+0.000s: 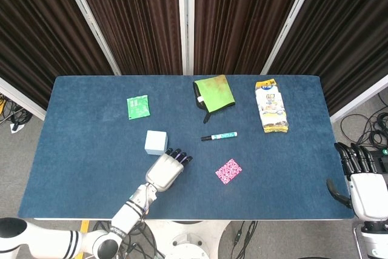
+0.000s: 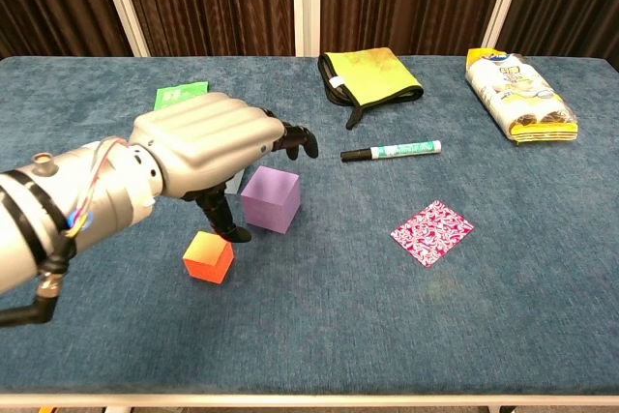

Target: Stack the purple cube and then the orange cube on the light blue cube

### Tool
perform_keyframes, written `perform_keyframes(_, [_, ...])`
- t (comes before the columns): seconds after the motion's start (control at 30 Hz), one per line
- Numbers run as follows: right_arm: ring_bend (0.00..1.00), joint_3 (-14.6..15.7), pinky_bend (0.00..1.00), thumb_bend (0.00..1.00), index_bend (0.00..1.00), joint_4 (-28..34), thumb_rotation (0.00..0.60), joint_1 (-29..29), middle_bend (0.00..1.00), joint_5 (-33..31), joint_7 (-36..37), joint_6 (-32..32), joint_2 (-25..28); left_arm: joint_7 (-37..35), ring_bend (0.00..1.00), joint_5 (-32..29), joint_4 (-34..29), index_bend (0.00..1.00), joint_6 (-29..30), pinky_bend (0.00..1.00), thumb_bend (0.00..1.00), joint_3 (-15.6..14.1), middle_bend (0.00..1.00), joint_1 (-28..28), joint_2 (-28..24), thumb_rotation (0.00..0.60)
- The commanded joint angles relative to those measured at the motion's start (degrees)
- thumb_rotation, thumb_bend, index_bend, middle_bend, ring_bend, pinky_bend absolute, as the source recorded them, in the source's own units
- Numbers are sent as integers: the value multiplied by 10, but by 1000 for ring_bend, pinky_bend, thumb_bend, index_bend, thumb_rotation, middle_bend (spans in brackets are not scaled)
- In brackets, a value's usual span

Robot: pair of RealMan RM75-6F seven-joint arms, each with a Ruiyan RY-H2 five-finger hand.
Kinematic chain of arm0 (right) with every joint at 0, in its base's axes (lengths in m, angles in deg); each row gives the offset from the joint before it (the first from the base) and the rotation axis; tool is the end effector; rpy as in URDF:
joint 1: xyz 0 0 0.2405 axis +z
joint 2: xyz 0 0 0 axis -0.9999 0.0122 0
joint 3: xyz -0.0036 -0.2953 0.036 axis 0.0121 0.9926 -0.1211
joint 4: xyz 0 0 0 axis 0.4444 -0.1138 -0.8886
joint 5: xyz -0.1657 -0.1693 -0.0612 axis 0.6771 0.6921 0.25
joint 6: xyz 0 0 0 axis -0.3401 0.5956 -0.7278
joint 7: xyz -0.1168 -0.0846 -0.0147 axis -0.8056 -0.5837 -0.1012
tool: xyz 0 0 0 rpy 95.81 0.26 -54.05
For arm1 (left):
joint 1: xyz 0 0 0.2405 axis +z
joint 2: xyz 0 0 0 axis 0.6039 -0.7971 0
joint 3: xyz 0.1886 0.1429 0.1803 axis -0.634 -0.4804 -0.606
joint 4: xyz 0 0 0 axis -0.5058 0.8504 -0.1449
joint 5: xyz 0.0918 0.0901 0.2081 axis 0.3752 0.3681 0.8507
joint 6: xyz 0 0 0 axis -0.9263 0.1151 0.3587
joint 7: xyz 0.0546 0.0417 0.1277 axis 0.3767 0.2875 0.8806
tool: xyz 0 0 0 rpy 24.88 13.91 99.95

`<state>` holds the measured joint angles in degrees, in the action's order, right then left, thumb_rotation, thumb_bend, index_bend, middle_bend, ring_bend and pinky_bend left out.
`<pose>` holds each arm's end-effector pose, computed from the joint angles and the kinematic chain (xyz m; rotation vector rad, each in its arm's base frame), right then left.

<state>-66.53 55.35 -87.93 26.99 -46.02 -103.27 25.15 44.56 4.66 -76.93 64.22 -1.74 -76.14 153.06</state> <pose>-0.3169 -0.1647 0.1727 1.3757 -0.8514 1.0011 -0.0906 0.2789 -0.1121 -2.1026 -0.6515 -0.8642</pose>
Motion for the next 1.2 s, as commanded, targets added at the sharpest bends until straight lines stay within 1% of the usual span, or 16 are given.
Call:
perform_keyframes(0.03, [0, 0, 0, 273, 20, 0, 600, 0, 99, -1, 2, 1, 0, -10, 226, -2, 14, 263, -5, 294, 183, -1, 368, -11, 4, 600])
perform_keyframes(0.2, [0, -3, 0, 273, 20, 2, 600, 1, 105, -5, 9, 1, 4, -40, 226, 23, 41, 263, -7, 293, 187, -10, 379, -21, 6, 600])
perform_keyframes(0.47, [0, -3, 0, 272, 20, 0, 600, 0, 106, -7, 14, 1, 6, -74, 226, 29, 95, 263, -30, 291, 193, -9, 380, -47, 24, 600])
perform_keyframes(0.83, [0, -4, 0, 272, 20, 0, 600, 2, 107, -9, 9, 4, 4, -75, 226, 5, 137, 263, -52, 286, 209, -7, 386, -75, 36, 600])
perform_keyframes(1.1, [0, -6, 0, 272, 20, 0, 600, 2, 107, -10, 10, 3, 4, -84, 238, 9, 159, 274, -48, 287, 239, -14, 418, -84, 37, 600])
perform_keyframes(1.2, [0, -5, 0, 272, 20, 0, 600, 2, 107, -10, 9, 4, 3, -90, 252, 15, 162, 293, -42, 289, 252, -16, 452, -84, 39, 600])
